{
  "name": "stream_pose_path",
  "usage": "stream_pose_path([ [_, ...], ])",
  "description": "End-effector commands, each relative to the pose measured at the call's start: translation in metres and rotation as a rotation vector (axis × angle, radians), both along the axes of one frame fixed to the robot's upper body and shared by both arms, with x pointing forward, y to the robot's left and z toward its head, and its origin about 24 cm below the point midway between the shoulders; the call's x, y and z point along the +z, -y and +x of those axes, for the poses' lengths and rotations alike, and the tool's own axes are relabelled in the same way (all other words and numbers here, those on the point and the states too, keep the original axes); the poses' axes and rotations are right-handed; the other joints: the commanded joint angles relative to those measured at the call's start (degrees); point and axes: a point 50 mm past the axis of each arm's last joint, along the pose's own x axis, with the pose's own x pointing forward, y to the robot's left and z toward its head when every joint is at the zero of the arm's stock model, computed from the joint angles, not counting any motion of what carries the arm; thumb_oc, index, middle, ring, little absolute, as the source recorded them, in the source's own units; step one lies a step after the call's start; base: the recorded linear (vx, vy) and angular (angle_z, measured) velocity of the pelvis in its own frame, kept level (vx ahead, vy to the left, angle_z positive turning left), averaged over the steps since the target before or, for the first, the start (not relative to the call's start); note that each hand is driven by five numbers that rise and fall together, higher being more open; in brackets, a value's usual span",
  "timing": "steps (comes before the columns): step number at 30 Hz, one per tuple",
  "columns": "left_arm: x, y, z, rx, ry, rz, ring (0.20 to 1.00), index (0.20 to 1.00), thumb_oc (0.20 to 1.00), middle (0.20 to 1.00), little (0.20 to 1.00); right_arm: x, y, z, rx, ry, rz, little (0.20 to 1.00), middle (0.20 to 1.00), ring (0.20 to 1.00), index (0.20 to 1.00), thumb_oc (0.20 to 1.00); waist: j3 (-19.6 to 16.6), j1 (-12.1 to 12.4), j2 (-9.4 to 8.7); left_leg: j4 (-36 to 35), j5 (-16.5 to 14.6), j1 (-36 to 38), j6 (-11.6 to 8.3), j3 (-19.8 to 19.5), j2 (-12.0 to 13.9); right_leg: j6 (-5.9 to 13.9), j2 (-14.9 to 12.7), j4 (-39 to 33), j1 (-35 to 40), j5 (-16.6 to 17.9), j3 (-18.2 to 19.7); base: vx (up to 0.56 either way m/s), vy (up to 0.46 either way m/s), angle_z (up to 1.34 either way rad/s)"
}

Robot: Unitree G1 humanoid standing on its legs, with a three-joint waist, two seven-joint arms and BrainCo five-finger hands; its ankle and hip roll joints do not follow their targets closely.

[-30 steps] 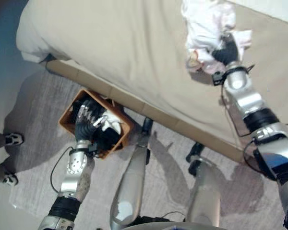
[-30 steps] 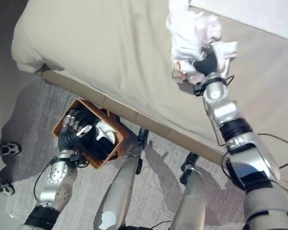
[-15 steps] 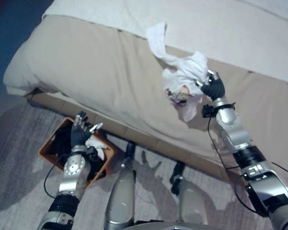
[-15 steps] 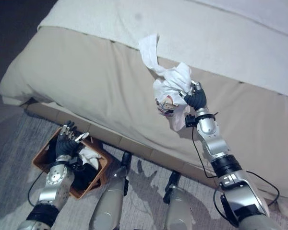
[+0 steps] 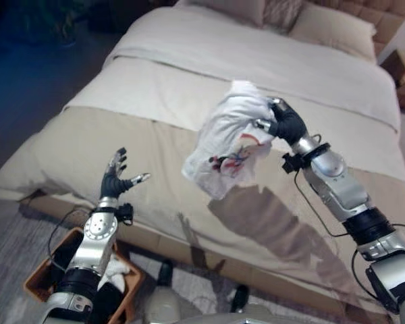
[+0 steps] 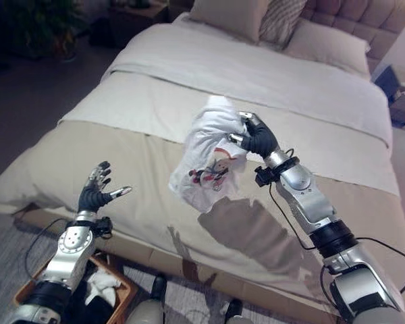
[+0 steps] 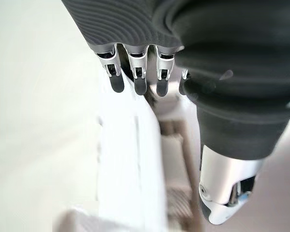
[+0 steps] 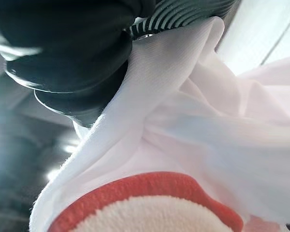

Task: Pick up clothes into the bucket

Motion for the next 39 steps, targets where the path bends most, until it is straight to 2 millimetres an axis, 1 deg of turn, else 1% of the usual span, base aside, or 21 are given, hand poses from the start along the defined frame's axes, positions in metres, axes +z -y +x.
stream_pose_path([
  [1, 0.025, 0.016, 0.009, -0.164, 0.099, 0.070, 1.000, 1.000, 1.000, 1.000, 1.000, 0.028, -0.019, -0.007, 0.154, 0.069, 0.098, 0.200, 0.200, 0.200, 0.200, 0.200, -4.8, -0.3, -1.19, 3.1, -2.0, -0.7, -0.42, 2.3, 3.2, 4.17, -4.5, 1.8, -2.3, 3.5, 2.2, 0.04, -0.011, -0.20],
  [2, 0.025, 0.016, 0.009, -0.165, 0.099, 0.070, 1.000, 1.000, 1.000, 1.000, 1.000, 0.028, -0.019, -0.007, 0.154, 0.069, 0.098, 0.200, 0.200, 0.200, 0.200, 0.200, -4.8, -0.2, -1.18, 3.0, -2.0, -0.6, -0.43, 2.3, 3.2, 4.17, -4.5, 1.8, -2.2, 3.5, 2.2, 0.06, -0.021, -0.15],
  [3, 0.030, 0.030, 0.012, -0.255, 0.106, 0.137, 1.000, 1.000, 1.000, 1.000, 1.000, 0.029, -0.026, -0.010, 0.206, 0.055, 0.092, 0.200, 0.200, 0.200, 0.200, 0.200, -5.6, -0.6, -1.10, 2.9, -2.1, 0.2, -0.48, 2.5, 3.5, 4.13, -4.3, 1.7, -1.7, 3.4, 2.5, 0.06, -0.021, -0.08],
  [6, 0.038, 0.045, 0.015, -0.360, 0.121, 0.211, 1.000, 1.000, 1.000, 1.000, 1.000, 0.032, -0.034, -0.016, 0.278, 0.047, 0.086, 0.200, 0.200, 0.200, 0.200, 0.200, -6.2, -1.1, -0.98, 2.9, -2.5, 1.3, -0.51, 2.8, 3.8, 4.04, -3.8, 1.7, -1.0, 3.1, 3.0, 0.05, -0.019, -0.03],
  [9, 0.038, 0.056, 0.020, -0.409, 0.104, 0.152, 1.000, 1.000, 1.000, 1.000, 1.000, 0.031, -0.042, -0.020, 0.324, 0.036, 0.076, 0.200, 0.200, 0.200, 0.200, 0.200, -6.6, -1.4, -0.86, 3.0, -2.6, 2.1, -0.56, 3.1, 4.3, 3.96, -3.4, 1.6, -0.4, 2.9, 3.1, 0.02, -0.012, -0.02],
  [10, 0.044, 0.063, 0.021, -0.449, 0.113, 0.111, 1.000, 1.000, 1.000, 1.000, 1.000, 0.031, -0.045, -0.022, 0.347, 0.027, 0.063, 0.200, 0.200, 0.200, 0.200, 0.200, -6.8, -1.5, -0.72, 3.0, -2.7, 2.3, -0.60, 3.1, 4.4, 3.91, -3.3, 1.3, -0.1, 3.0, 3.3, 0.02, -0.010, -0.05],
  [13, 0.048, 0.067, 0.022, -0.480, 0.111, 0.070, 1.000, 1.000, 1.000, 1.000, 1.000, 0.031, -0.048, -0.023, 0.367, 0.020, 0.052, 0.200, 0.200, 0.200, 0.200, 0.200, -6.9, -1.6, -0.56, 3.0, -2.7, 2.6, -0.62, 3.2, 4.5, 3.87, -3.2, 1.2, 0.1, 2.9, 3.5, 0.01, -0.004, -0.03],
  [15, 0.048, 0.071, 0.024, -0.518, 0.087, 0.009, 1.000, 1.000, 1.000, 1.000, 1.000, 0.028, -0.051, -0.024, 0.383, 0.005, 0.047, 0.200, 0.200, 0.200, 0.200, 0.200, -7.1, -1.9, -0.40, 2.8, -2.7, 3.1, -0.60, 3.4, 4.7, 3.89, -3.1, 1.0, 0.4, 3.0, 3.7, 0.02, -0.001, -0.08],
  [16, 0.049, 0.074, 0.026, -0.545, 0.070, -0.042, 1.000, 1.000, 1.000, 1.000, 1.000, 0.024, -0.054, -0.024, 0.398, -0.019, 0.052, 0.200, 0.200, 0.200, 0.200, 0.200, -7.3, -2.0, -0.30, 2.4, -2.7, 3.4, -0.59, 3.6, 4.7, 3.93, -3.1, 1.0, 0.5, 3.0, 3.9, 0.02, -0.001, -0.06],
  [19, 0.049, 0.077, 0.027, -0.590, 0.047, -0.049, 1.000, 1.000, 1.000, 1.000, 1.000, 0.021, -0.055, -0.024, 0.403, -0.031, 0.051, 0.200, 0.200, 0.200, 0.200, 0.200, -7.5, -2.3, -0.18, 2.4, -2.7, 3.5, -0.61, 3.6, 4.7, 3.93, -3.1, 1.0, 0.4, 3.0, 4.0, 0.00, 0.001, -0.05],
  [21, 0.049, 0.079, 0.027, -0.616, 0.030, -0.068, 1.000, 1.000, 1.000, 1.000, 1.000, 0.020, -0.056, -0.023, 0.406, -0.038, 0.052, 0.200, 0.200, 0.200, 0.200, 0.200, -7.6, -2.4, -0.10, 2.3, -2.6, 3.5, -0.63, 3.7, 4.6, 3.96, -3.1, 0.9, 0.4, 3.0, 4.0, 0.00, 0.000, 0.00],
  [22, 0.041, 0.085, 0.026, -0.676, -0.042, -0.124, 1.000, 1.000, 1.000, 1.000, 1.000, 0.017, -0.059, -0.023, 0.415, -0.052, 0.056, 0.200, 0.200, 0.200, 0.200, 0.200, -7.9, -2.6, -0.04, 2.2, -2.7, 3.7, -0.62, 3.7, 4.6, 4.03, -3.2, 0.9, 0.5, 3.1, 4.2, 0.00, 0.000, 0.00],
  [23, 0.039, 0.087, 0.027, -0.688, -0.057, -0.124, 1.000, 1.000, 1.000, 1.000, 1.000, 0.015, -0.061, -0.023, 0.425, -0.058, 0.055, 0.200, 0.200, 0.200, 0.200, 0.200, -8.1, -2.7, 0.04, 2.1, -2.7, 3.9, -0.58, 3.8, 4.6, 4.05, -3.2, 0.9, 0.5, 3.1, 4.2, 0.00, 0.000, 0.00],
  [24, 0.032, 0.089, 0.025, -0.704, -0.098, -0.133, 1.000, 1.000, 1.000, 1.000, 1.000, 0.013, -0.062, -0.023, 0.429, -0.065, 0.058, 0.200, 0.200, 0.200, 0.200, 0.200, -8.2, -2.9, 0.13, 2.1, -2.7, 3.9, -0.59, 3.9, 4.6, 4.08, -3.2, 0.9, 0.5, 3.1, 4.2, 0.01, 0.009, -0.03],
  [26, 0.024, 0.094, 0.023, -0.751, -0.153, -0.131, 1.000, 1.000, 1.000, 1.000, 1.000, 0.011, -0.065, -0.023, 0.438, -0.075, 0.060, 0.200, 0.200, 0.200, 0.200, 0.200, -8.4, -3.1, 0.18, 1.9, -2.7, 4.0, -0.57, 3.9, 4.5, 4.12, -3.3, 0.9, 0.4, 3.1, 4.3, 0.01, 0.009, -0.04],
  [27, 0.024, 0.094, 0.023, -0.752, -0.153, -0.131, 1.000, 1.000, 1.000, 1.000, 1.000, 0.011, -0.064, -0.023, 0.437, -0.075, 0.060, 0.200, 0.200, 0.200, 0.200, 0.200, -8.4, -3.1, 0.17, 1.9, -2.7, 4.0, -0.57, 3.9, 4.5, 4.12, -3.3, 0.9, 0.4, 3.1, 4.3, 0.01, 0.011, -0.04],
  [28, 0.016, 0.099, 0.019, -0.792, -0.206, -0.164, 0.410, 0.410, 0.410, 0.410, 0.410, 0.011, -0.065, -0.022, 0.435, -0.075, 0.068, 0.200, 0.200, 0.200, 0.200, 0.200, -8.6, -3.4, 0.19, 1.8, -2.7, 4.1, -0.55, 4.1, 4.4, 4.21, -3.4, 0.8, 0.5, 3.2, 4.5, 0.01, 0.012, -0.04],
  [29, 0.010, 0.101, 0.018, -0.803, -0.237, -0.178, 0.200, 0.200, 0.200, 0.200, 0.200, 0.010, -0.065, -0.021, 0.438, -0.079, 0.071, 0.200, 0.200, 0.200, 0.200, 0.200, -8.7, -3.5, 0.18, 1.8, -2.8, 4.1, -0.55, 4.1, 4.4, 4.23, -3.4, 0.8, 0.4, 3.2, 4.6, 0.00, 0.000, 0.00],
  [34, 0.002, 0.100, 0.013, -0.811, -0.261, -0.217, 0.200, 0.200, 0.200, 0.200, 0.200, 0.007, -0.066, -0.019, 0.428, -0.088, 0.078, 0.200, 0.200, 0.200, 0.200, 0.200, -9.1, -3.5, 0.10, 1.6, -2.9, 4.3, -0.54, 4.2, 4.2, 4.28, -3.4, 0.8, 0.4, 3.2, 4.7, 0.00, 0.000, 0.00],
  [39, -0.005, 0.093, 0.010, -0.782, -0.277, -0.277, 0.200, 0.200, 0.200, 0.200, 0.200, 0.001, -0.061, -0.014, 0.384, -0.106, 0.095, 0.200, 0.200, 0.200, 0.200, 0.200, -9.5, -3.2, 0.04, 1.6, -3.0, 4.4, -0.42, 4.2, 4.2, 4.12, -3.4, 0.8, 0.6, 3.0, 4.7, 0.00, -0.004, -0.03],
])
